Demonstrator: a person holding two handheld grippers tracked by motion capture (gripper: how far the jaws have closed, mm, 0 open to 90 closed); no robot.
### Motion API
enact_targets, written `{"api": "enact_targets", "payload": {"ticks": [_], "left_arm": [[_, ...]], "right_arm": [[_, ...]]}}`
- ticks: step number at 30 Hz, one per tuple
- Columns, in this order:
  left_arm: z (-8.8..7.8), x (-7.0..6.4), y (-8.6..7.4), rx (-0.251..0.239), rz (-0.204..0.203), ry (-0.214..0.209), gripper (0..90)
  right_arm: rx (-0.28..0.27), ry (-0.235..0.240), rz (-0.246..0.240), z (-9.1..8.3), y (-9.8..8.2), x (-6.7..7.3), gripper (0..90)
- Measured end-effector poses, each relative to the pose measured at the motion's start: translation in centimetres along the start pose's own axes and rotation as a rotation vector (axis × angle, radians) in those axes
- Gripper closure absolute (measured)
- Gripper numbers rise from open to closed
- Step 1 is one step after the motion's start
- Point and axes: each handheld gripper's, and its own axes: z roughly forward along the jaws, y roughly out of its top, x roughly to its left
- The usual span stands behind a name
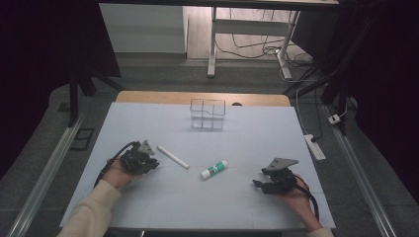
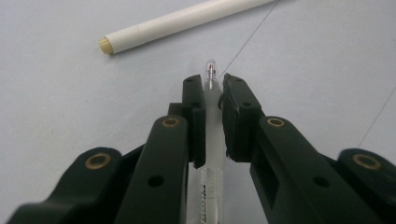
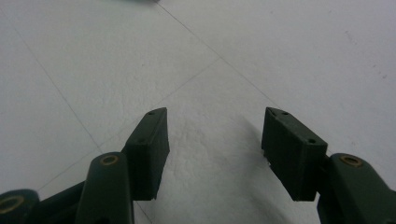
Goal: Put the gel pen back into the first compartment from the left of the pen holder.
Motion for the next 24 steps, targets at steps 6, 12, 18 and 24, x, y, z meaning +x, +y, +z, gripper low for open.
{"api": "enact_targets", "payload": {"ticks": [6,12,18,24], "left_arm": [[-0.4,0.2,-0.1,-0.016,-0.009,-0.002,79.7],[-1.0,0.6,-0.3,-0.044,-0.027,0.002,79.7],[-1.7,1.0,-0.5,-0.071,-0.04,0.017,79.7],[-2.2,1.2,-0.7,-0.097,-0.052,0.024,79.7]], "right_arm": [[-0.004,0.0,0.003,-0.1,0.0,0.0,40.4],[-0.003,0.0,0.003,-0.1,0.0,0.0,40.4],[-0.003,0.0,0.0,-0.1,0.0,-0.1,40.4],[-0.006,-0.002,0.008,-0.2,0.1,-0.1,40.5]]}}
